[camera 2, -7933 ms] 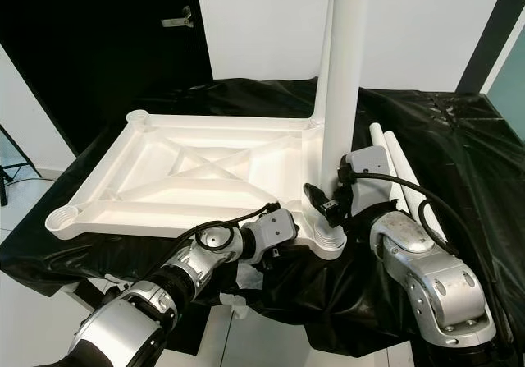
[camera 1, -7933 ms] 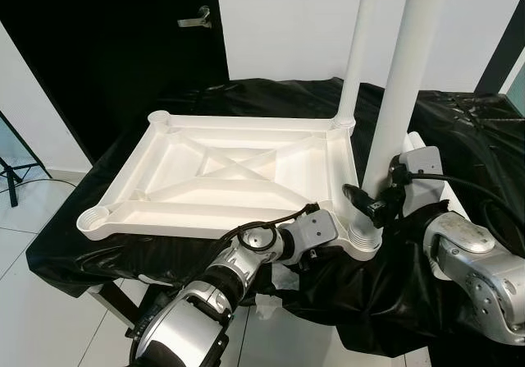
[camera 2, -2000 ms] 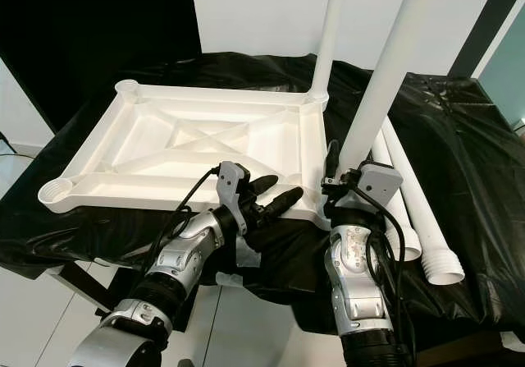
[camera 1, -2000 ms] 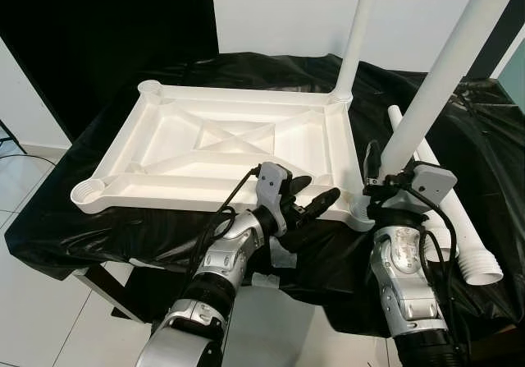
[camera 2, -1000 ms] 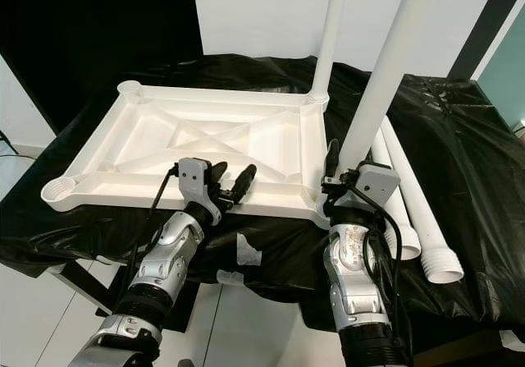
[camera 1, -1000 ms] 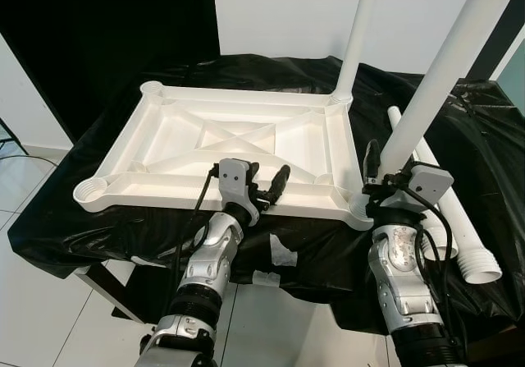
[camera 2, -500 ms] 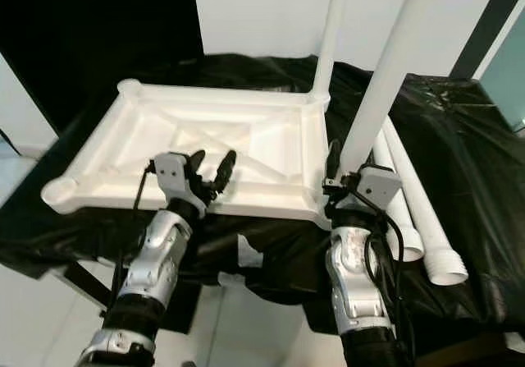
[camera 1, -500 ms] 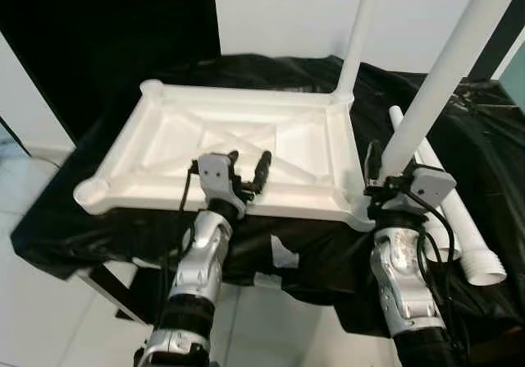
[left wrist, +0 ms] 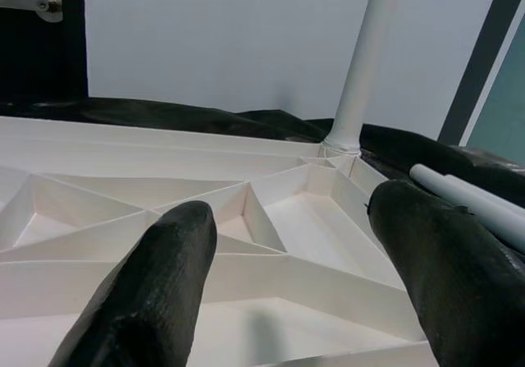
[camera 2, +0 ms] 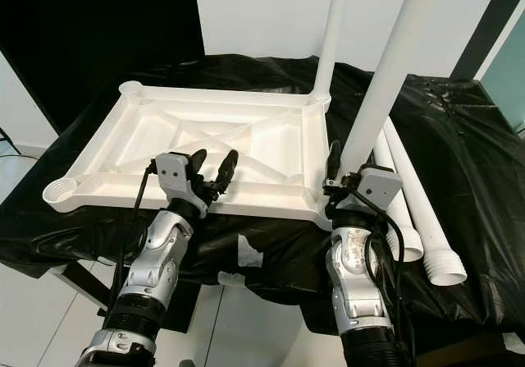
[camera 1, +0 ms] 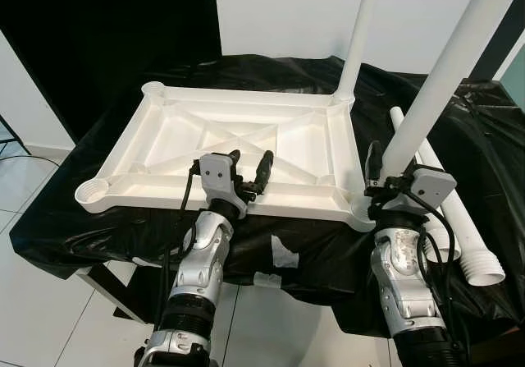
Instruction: Building children table
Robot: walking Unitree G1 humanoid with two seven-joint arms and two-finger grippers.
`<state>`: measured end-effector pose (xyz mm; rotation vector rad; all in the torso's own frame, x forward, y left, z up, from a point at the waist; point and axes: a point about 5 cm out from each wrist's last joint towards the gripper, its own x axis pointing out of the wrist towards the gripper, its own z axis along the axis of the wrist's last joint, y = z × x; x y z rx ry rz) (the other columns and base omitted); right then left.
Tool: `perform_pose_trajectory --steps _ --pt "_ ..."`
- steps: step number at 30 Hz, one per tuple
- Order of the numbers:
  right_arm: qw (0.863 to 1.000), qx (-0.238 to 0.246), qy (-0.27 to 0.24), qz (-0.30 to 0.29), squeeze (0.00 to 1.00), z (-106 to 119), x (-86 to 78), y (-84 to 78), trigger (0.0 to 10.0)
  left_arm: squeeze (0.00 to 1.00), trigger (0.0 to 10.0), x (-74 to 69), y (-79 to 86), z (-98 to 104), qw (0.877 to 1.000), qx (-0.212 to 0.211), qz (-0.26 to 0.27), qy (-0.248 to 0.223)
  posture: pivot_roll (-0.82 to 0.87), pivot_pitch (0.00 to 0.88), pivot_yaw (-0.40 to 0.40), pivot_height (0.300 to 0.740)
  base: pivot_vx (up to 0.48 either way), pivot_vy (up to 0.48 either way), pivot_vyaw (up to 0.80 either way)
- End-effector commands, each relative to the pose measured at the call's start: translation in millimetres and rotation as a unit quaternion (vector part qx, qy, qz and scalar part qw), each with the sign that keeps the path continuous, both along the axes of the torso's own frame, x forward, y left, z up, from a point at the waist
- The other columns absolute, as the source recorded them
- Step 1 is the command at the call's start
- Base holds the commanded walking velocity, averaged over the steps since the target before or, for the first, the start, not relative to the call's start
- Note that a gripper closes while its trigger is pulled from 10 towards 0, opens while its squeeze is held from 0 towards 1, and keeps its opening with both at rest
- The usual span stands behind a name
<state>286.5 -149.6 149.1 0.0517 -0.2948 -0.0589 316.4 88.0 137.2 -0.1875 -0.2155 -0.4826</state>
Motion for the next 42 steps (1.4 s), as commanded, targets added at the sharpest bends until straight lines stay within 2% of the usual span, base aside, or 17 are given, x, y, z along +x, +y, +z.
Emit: perform_pose_trajectory --steps 1,41,42 --pt "0.983 0.023 0.167 -0.07 0.42 -53.1 -6.2 -6.2 10.0 0.0 10.0 -0.5 -2.2 0.2 1.0 0.0 -0.003 -0.005 -0.12 0.0 0.055 0.74 0.0 0.0 0.0" --pt "0.983 0.023 0.167 -0.07 0.42 -53.1 -6.2 -6.2 10.0 0.0 10.0 -0.5 -2.2 0.2 1.0 0.0 -0.003 -0.005 -0.12 0.0 0.055 0.74 0.0 0.0 0.0" --pt "0.984 0.023 0.165 -0.07 0.43 -52.3 -5.8 -5.9 10.0 0.0 10.0 -1.6 -2.7 -0.4 1.0 0.005 -0.004 -0.005 -0.12 0.0 0.0 0.74 0.0 0.0 0.0"
